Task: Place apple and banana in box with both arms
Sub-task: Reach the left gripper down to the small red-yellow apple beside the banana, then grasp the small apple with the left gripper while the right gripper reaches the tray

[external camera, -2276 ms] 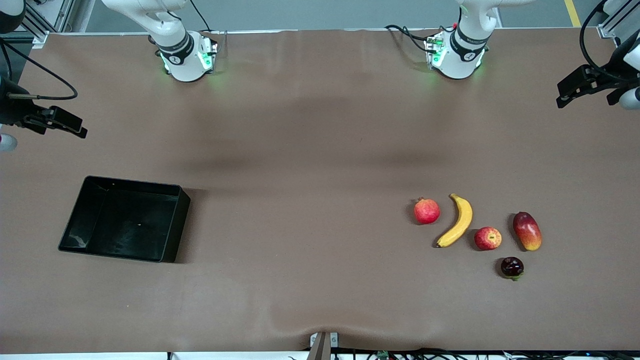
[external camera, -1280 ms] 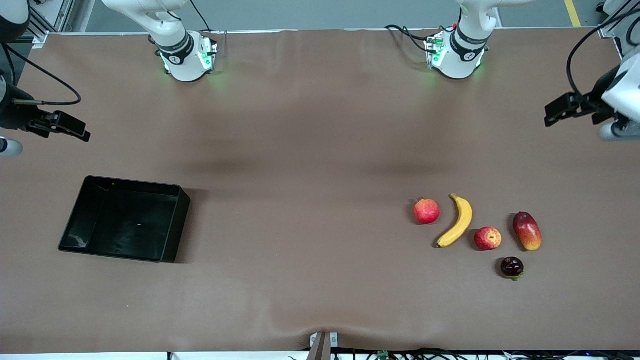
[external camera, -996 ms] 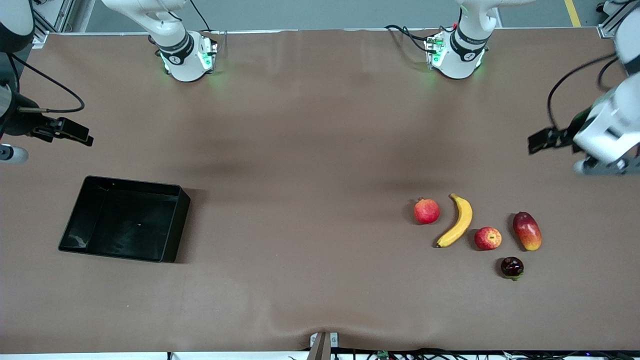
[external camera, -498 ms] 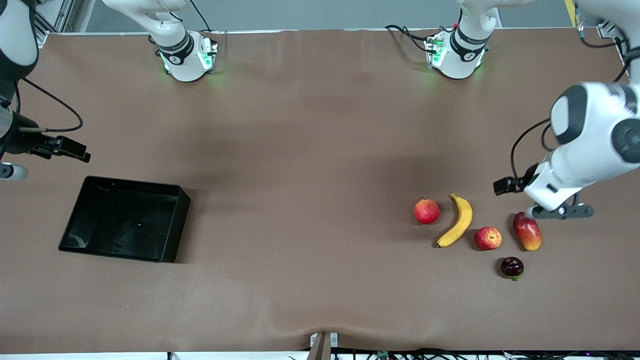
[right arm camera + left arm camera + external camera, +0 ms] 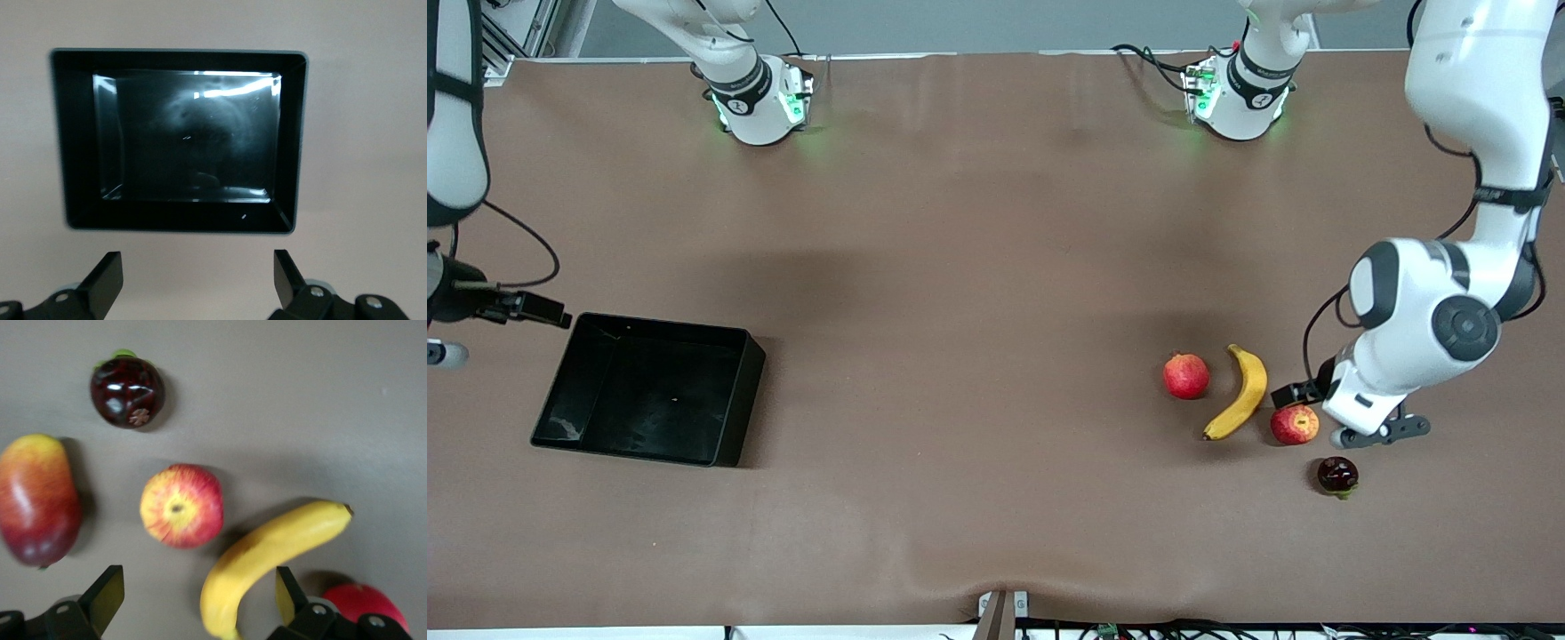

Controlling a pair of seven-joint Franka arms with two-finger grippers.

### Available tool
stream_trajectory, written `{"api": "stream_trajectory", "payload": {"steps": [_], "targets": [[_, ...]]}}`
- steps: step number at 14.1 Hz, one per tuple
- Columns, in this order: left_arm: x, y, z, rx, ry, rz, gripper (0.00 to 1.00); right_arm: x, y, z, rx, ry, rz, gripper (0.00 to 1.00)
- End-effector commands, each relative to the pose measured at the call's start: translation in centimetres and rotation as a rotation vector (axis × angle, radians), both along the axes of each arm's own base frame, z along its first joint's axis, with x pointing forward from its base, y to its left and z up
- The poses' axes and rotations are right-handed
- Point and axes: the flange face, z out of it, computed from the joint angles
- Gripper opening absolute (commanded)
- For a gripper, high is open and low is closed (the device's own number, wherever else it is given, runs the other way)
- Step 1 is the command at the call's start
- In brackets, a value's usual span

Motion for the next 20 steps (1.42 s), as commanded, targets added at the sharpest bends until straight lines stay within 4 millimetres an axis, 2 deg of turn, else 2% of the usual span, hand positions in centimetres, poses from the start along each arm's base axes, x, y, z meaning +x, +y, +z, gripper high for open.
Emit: {"api": "stream_trajectory", "payload": {"steps": [1,6,9,10,11,12,14,15,16,17,18,20], "targets": [[1.9,0.2,-2.5,-0.009,-0.007,0.024,1.0,0.8,-3.5,-4.2,-0.007,0.009,0.009,1.0],[2.3,1.3,-5.5,0.058,-0.019,-0.015,1.0,1.4,-8.4,-11.6,-0.004,0.003,0.01,1.0],[2.4,1.3,-6.6,0.057,-0.019,-0.016,1.0,1.5,-10.2,-15.8,-0.005,0.0,0.014,1.0],[2.5,1.2,-6.6,0.058,-0.021,-0.023,0.71,1.4,-10.5,-17.3,-0.002,0.007,0.012,1.0],[2.6,1.2,-6.4,0.059,-0.024,-0.024,0.25,1.5,-10.8,-18.5,-0.001,0.013,0.009,1.0],[2.6,1.2,-6.1,0.06,-0.029,-0.025,0.0,1.5,-10.8,-19.6,0.0,0.018,0.01,1.0],[2.9,1.5,-4.9,0.062,-0.045,-0.023,0.0,1.5,-10.8,-21.4,-0.004,0.018,0.013,1.0],[3.1,1.6,-3.5,0.065,-0.056,-0.021,0.0,1.4,-10.9,-22.1,-0.002,0.029,0.021,0.82],[3.1,1.6,-2.4,0.068,-0.053,-0.021,0.0,1.4,-10.9,-22.3,0.001,0.032,0.035,0.42],[3.0,1.7,-0.5,0.072,-0.057,-0.023,0.0,1.3,-10.9,-22.7,0.003,0.037,0.036,0.07],[2.9,1.7,1.1,0.074,-0.058,-0.022,0.0,1.3,-10.8,-22.8,0.003,0.039,0.036,0.0],[2.4,1.0,4.9,0.08,-0.056,-0.028,0.0,1.3,-10.7,-22.8,0.004,0.04,0.038,0.0]]}}
